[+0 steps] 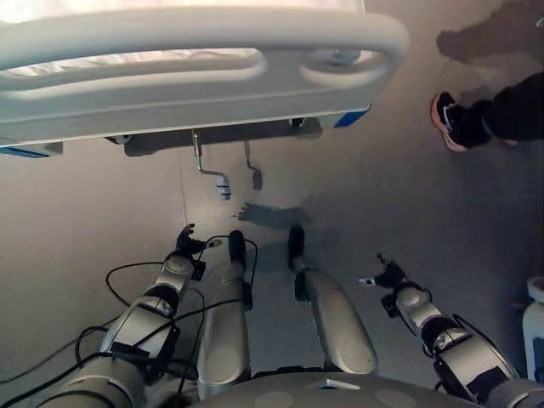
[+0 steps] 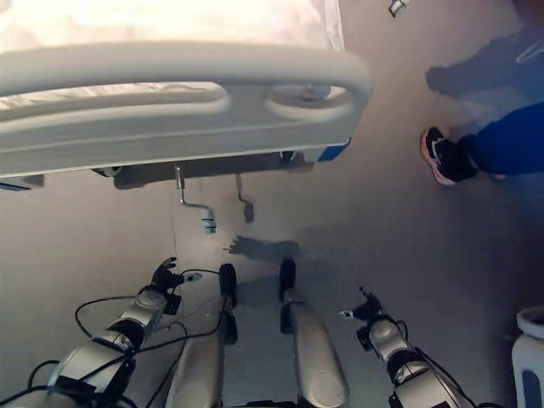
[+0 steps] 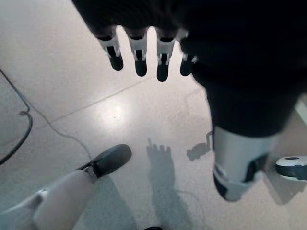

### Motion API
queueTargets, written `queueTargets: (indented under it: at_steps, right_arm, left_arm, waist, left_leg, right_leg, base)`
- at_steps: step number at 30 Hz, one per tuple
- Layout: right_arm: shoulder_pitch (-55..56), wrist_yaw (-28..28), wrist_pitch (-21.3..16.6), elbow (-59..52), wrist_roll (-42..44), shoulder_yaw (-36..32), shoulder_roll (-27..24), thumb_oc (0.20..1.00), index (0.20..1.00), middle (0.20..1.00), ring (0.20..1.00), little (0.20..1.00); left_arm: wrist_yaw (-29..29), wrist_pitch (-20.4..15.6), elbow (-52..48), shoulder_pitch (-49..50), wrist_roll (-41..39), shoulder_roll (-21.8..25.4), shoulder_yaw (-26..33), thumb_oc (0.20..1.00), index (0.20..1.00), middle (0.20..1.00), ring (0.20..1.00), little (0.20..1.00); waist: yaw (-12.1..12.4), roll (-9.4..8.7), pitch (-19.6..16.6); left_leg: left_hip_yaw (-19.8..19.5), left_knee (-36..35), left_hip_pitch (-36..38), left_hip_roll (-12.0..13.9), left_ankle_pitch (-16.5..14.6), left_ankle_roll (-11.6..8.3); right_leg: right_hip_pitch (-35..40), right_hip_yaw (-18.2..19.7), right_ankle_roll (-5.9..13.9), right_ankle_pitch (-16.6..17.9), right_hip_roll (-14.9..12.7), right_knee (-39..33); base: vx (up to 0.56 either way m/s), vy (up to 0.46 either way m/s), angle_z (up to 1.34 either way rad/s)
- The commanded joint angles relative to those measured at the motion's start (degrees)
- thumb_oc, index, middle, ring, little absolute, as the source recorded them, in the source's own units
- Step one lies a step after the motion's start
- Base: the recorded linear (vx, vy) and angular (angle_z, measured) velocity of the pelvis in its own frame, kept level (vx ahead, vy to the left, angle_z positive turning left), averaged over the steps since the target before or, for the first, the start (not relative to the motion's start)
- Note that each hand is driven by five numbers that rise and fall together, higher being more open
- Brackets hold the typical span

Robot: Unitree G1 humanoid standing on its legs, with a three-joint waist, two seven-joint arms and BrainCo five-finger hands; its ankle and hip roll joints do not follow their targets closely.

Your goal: Raise the hospital bed

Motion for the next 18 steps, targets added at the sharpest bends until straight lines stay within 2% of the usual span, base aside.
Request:
queueTargets:
  at_steps: [1,6,18]
  right_arm:
    - [2.68,-1.51,-0.93,-3.34,2.33,2.83,-2.24,1.000,1.000,1.000,1.000,1.000]
    - [1.02,-1.84,-1.27,-7.32,3.30,3.82,-2.99,1.000,1.000,1.000,1.000,1.000]
    - [0.80,-2.21,-1.99,-12.10,3.67,5.65,-4.78,1.000,1.000,1.000,1.000,1.000]
  left_arm:
    - [1.39,0.53,1.38,-0.47,-2.85,1.18,0.45,1.000,1.000,1.000,1.000,1.000]
    - [0.86,1.55,2.73,-5.80,-6.33,4.12,1.06,1.000,1.000,1.000,1.000,1.000]
    - [1.41,2.08,2.34,-16.13,-9.07,9.39,-0.83,1.000,1.000,1.000,1.000,1.000]
  waist:
    - [-0.69,-1.35,-3.40]
    - [-2.00,-2.17,-1.75]
    - [-3.35,-3.73,1.04]
  left_leg:
    - [0.86,3.33,-5.04,-2.74,0.75,1.41]
    - [0.44,3.43,-9.87,-2.61,1.59,1.35]
    - [-0.55,4.85,-17.23,-2.50,2.46,0.62]
  right_leg:
    - [-1.64,-0.37,5.07,7.22,0.16,-3.18]
    - [-6.45,-0.89,5.14,7.72,0.03,-2.60]
    - [-13.09,-1.98,5.36,8.59,-0.29,-1.72]
  base:
    - [-0.08,0.000,-0.02]
    - [-0.03,-0.009,0.00]
    - [-0.02,-0.020,0.02]
